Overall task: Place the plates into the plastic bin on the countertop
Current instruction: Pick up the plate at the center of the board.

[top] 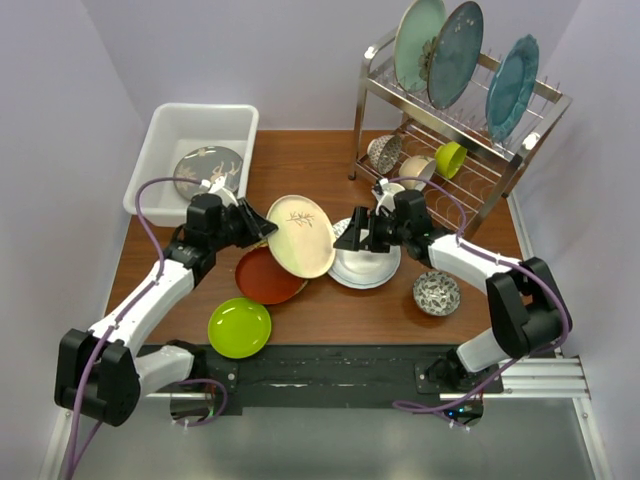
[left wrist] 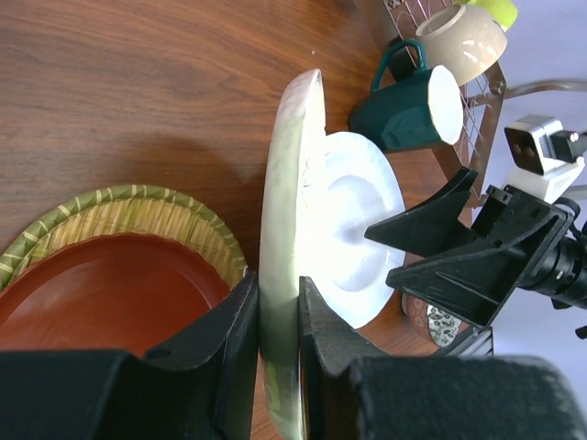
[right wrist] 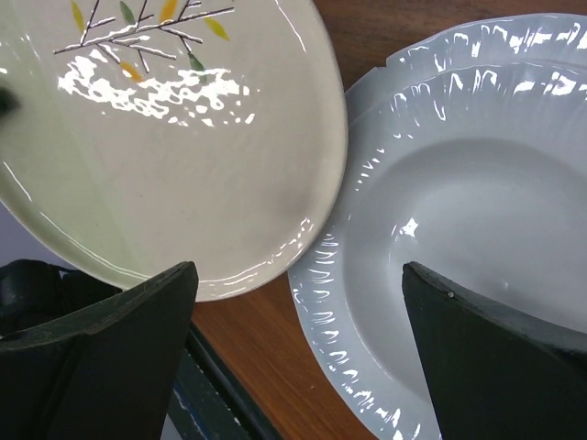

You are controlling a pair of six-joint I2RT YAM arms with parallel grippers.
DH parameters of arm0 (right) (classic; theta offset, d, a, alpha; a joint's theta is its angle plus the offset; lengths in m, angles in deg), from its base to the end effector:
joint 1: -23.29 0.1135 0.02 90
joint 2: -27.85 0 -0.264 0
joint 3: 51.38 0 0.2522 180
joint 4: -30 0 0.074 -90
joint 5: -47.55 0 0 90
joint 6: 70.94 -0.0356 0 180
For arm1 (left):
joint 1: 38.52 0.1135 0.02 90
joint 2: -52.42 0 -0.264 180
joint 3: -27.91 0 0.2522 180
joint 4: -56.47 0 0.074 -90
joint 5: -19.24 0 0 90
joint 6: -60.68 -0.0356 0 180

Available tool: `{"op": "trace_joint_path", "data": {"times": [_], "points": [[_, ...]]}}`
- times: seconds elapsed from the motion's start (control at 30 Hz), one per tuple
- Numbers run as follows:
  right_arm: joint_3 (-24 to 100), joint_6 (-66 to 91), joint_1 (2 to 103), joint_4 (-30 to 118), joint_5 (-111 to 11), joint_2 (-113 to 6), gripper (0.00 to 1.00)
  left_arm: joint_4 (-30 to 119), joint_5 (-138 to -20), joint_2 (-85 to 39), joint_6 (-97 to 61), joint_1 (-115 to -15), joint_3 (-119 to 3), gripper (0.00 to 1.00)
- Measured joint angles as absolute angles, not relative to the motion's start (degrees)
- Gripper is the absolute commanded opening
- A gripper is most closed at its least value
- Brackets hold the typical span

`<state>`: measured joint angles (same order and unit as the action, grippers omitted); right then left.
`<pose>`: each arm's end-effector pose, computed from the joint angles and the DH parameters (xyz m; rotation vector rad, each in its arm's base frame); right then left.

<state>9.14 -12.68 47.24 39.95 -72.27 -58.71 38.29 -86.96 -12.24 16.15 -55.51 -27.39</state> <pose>0.2813 0.1443 0.2047 -0.1557 2.3234 1.0925 0.2379 -0.0831 0.2611 -0.3515 2.1448 -0.9442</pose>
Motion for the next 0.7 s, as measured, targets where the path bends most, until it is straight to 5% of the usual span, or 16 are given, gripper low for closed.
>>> {"op": "trace_joint_path", "data": {"times": [0.7], "points": [[8.68, -11.63, 47.28, 39.58, -72.49, -58.34, 0.99, 37.06, -94.02, -13.62, 16.13, -43.34, -37.23, 0.0]]}}
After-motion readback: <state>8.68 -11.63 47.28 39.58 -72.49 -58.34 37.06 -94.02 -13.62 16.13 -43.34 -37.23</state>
